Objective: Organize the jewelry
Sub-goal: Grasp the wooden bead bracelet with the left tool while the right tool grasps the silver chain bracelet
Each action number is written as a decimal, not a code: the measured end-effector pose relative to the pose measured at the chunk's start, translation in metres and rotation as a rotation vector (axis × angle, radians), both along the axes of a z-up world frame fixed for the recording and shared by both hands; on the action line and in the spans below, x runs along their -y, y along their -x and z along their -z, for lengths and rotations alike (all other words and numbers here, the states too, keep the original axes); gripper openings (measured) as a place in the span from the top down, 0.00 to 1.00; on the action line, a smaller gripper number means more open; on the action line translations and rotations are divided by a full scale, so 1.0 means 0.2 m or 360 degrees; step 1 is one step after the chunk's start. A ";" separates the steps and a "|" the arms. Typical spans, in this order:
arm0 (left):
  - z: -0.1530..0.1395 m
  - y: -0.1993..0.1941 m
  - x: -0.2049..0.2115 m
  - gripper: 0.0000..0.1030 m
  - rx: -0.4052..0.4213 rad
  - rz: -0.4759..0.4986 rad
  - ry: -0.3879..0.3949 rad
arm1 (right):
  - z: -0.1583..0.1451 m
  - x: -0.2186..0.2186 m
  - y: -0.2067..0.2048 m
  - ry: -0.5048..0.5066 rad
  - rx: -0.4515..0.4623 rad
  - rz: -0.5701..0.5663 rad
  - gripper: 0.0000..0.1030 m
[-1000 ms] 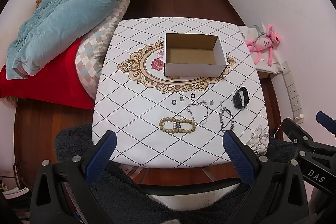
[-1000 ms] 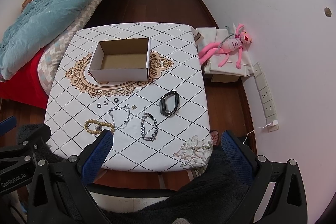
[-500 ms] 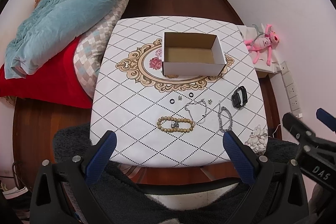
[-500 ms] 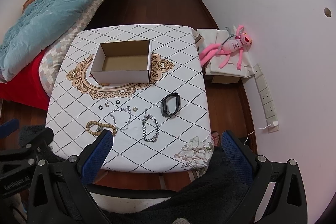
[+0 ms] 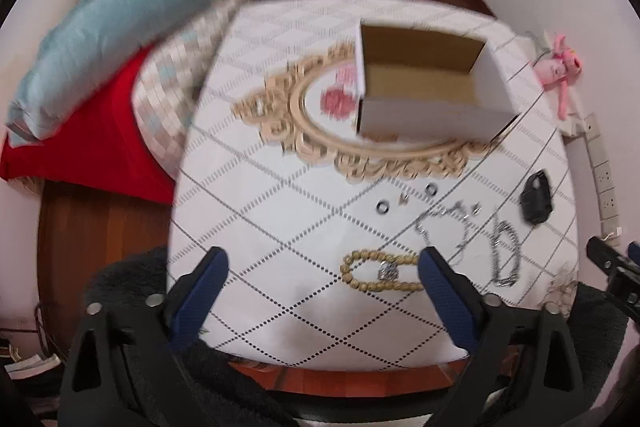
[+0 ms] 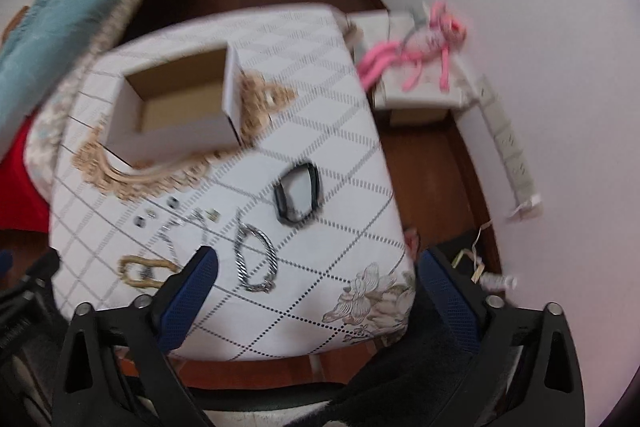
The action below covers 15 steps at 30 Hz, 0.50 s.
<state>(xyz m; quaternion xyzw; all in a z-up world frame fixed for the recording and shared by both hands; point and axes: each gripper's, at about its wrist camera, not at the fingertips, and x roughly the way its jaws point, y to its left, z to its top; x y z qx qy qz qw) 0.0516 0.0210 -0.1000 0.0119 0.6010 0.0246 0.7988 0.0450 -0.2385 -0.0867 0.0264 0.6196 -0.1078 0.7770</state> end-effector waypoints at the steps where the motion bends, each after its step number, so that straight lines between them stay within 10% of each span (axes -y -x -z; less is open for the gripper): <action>1: 0.07 -0.01 -0.02 0.18 -0.0050 -0.0017 0.0022 | 0.07 0.01 0.00 -0.0010 -0.0038 0.0015 0.12; 15: 0.52 0.01 -0.01 0.50 -0.0345 -0.0017 0.0111 | 0.57 -0.01 0.04 -0.0204 -0.0251 0.0088 0.41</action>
